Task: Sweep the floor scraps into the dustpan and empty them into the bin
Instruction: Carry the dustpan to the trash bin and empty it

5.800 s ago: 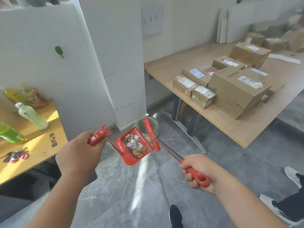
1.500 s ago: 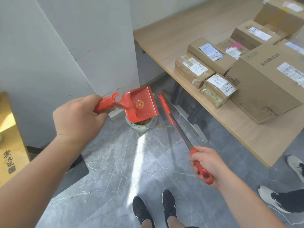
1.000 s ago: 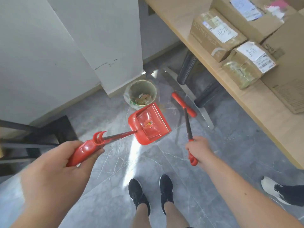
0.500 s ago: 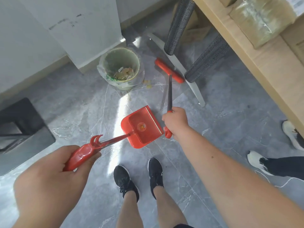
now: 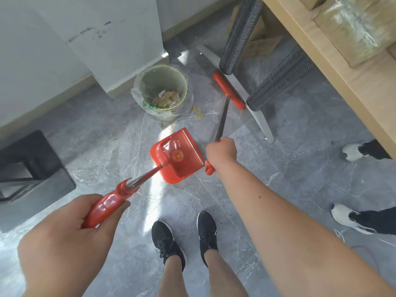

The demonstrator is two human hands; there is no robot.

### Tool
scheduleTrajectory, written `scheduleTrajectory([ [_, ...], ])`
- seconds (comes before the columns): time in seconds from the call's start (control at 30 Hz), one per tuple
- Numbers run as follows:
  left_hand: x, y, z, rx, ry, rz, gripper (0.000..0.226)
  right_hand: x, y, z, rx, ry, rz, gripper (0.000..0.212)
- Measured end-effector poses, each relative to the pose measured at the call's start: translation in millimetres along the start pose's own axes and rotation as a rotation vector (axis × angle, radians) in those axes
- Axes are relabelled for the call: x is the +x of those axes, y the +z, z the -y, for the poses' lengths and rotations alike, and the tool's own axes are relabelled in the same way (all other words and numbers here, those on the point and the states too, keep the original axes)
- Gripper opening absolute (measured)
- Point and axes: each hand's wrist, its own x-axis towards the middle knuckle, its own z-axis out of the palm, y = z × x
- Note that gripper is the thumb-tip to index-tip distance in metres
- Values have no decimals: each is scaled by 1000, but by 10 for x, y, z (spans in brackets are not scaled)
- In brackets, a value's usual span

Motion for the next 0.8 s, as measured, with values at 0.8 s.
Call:
scheduleTrajectory([
  [0.8, -31, -39, 166, 14, -119, -108, 29, -315, -648, -159, 180, -41, 90, 20],
])
